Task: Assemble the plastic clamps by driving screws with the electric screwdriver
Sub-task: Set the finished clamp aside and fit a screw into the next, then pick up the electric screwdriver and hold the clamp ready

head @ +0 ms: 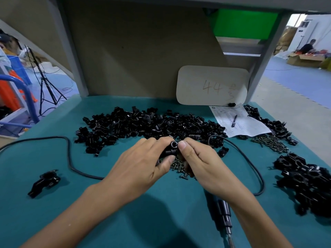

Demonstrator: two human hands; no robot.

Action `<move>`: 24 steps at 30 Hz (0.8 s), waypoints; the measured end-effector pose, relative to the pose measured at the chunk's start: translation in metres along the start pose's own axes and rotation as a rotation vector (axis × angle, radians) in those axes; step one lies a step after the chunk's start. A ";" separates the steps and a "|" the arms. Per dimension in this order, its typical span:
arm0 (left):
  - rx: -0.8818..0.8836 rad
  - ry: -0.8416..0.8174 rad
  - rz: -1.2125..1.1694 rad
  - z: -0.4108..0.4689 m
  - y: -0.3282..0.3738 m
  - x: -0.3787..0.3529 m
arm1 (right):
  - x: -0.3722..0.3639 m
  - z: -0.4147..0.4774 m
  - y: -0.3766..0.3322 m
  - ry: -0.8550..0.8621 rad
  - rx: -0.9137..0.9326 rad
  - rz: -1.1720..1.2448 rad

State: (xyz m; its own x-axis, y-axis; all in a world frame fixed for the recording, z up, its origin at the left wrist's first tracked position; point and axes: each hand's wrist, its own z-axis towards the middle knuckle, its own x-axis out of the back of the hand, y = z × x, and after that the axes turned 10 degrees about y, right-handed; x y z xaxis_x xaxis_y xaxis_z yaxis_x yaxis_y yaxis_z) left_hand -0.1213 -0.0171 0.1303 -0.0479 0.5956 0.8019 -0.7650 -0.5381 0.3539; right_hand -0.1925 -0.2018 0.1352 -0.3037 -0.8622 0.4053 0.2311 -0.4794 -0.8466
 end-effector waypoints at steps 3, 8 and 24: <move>0.012 -0.013 -0.046 -0.001 -0.002 0.000 | 0.007 0.001 0.003 -0.091 0.006 0.000; 0.006 -0.005 -0.079 -0.001 -0.004 -0.002 | 0.006 0.005 0.011 -0.129 -0.063 0.044; 0.033 0.044 -0.094 -0.007 -0.012 -0.009 | 0.040 -0.035 0.103 0.459 -0.639 0.041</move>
State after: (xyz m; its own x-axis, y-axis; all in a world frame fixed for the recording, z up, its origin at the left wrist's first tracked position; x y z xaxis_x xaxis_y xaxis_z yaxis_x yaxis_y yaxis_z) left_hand -0.1157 -0.0122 0.1153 -0.0058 0.6694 0.7428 -0.7460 -0.4976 0.4426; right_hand -0.2131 -0.2803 0.0520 -0.6897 -0.6568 0.3049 -0.2841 -0.1419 -0.9482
